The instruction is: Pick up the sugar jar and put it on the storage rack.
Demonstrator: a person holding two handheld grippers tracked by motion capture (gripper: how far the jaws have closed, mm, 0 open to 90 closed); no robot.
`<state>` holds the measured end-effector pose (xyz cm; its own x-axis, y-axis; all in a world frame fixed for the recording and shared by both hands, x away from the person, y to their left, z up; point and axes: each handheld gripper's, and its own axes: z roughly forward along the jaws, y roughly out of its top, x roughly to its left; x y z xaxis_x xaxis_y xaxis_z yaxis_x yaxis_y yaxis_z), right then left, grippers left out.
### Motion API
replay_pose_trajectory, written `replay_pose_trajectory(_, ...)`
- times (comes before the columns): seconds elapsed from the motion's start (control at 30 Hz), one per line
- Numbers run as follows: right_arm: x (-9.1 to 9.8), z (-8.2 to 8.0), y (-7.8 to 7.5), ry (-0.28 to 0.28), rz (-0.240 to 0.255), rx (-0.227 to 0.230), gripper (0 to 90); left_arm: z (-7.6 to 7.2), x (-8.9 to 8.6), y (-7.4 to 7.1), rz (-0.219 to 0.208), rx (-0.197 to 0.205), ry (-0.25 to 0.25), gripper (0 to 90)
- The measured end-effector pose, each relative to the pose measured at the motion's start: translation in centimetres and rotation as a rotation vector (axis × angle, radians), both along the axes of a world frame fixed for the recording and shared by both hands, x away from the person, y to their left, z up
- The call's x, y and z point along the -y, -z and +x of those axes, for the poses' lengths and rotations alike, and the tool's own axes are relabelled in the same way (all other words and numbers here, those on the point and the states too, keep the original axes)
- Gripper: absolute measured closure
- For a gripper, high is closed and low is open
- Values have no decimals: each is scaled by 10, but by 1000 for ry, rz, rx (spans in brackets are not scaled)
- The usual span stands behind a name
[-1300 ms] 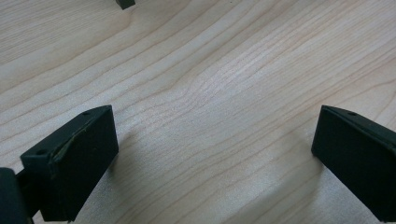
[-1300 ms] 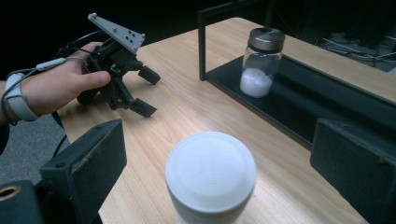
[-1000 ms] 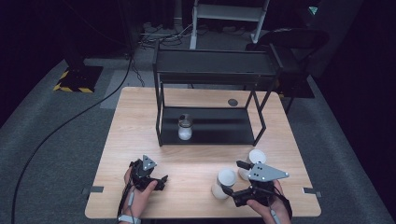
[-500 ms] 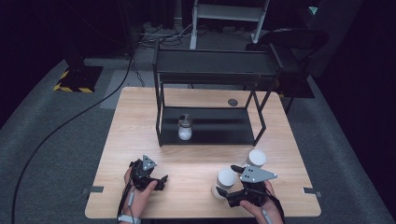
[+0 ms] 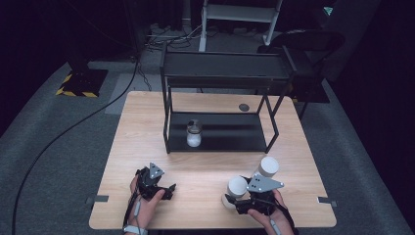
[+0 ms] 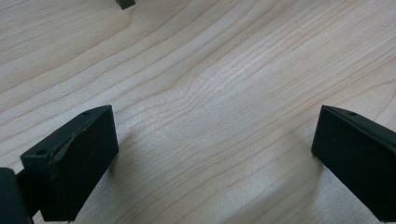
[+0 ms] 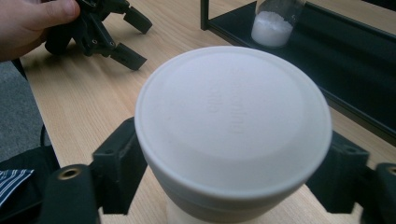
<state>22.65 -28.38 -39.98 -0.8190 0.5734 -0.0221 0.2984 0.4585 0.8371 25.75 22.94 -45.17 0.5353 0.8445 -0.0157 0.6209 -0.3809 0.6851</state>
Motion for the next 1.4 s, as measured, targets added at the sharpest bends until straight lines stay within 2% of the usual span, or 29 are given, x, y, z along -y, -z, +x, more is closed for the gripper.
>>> replay_pose_trajectory(0.1,0,0,-2,-7,-6,9,325,0,0,0,0,0,0,3)
replay_pose_trajectory(0.2,-1,0,-5,-10,-18,11,328,0,0,0,0,0,0,3)
replay_pose_trajectory(0.37,1,4,-7,-14,5,-8,326,0,0,0,0,0,0,3)
replay_pose_trajectory(0.47,-1,3,-10,-7,-2,8,326,0,0,0,0,0,0,3)
replay_pose_trajectory(1.07,-8,25,-61,-10,-14,43,326,0,0,0,0,0,-1,3)
replay_pose_trajectory(1.4,-16,42,-82,-7,-10,57,326,0,0,0,0,0,0,3)
